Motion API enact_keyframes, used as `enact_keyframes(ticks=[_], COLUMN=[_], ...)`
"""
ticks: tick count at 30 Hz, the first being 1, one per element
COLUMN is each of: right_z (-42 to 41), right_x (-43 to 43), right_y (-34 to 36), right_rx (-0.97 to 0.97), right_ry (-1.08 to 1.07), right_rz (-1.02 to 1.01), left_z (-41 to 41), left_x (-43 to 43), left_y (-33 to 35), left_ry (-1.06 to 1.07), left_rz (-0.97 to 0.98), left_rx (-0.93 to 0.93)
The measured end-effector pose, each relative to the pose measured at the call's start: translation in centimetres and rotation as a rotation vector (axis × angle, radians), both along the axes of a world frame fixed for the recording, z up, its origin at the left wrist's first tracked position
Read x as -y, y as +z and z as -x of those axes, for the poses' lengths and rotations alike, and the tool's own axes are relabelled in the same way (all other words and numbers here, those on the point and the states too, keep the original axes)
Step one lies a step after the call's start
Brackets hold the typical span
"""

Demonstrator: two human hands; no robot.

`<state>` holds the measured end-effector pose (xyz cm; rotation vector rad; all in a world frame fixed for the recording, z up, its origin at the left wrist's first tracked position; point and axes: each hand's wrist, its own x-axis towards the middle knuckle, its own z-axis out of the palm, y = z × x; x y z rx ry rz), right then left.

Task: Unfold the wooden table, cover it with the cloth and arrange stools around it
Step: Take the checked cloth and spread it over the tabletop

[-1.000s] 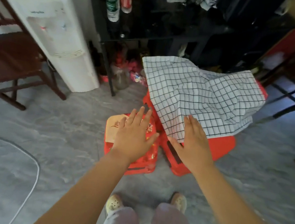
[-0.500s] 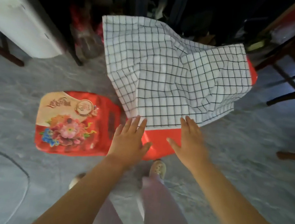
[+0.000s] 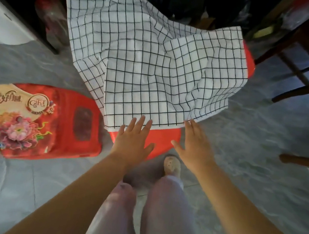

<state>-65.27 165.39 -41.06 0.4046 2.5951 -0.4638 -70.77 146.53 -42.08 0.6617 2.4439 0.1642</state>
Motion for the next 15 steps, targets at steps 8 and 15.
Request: enact_keyframes(ticks=[8,15], right_z=[2.9,4.2], right_x=[-7.9,-11.5], right_y=[-9.0,-17.0], right_rx=[0.089,0.031], right_ry=[0.117,0.252], right_rz=[0.119,0.151], left_z=[0.7,0.6], left_x=[-8.4,-12.2], left_y=[-9.1,-16.5], left_ry=[0.063,0.128], left_rz=[0.059,0.070], left_rx=[0.010,-0.060])
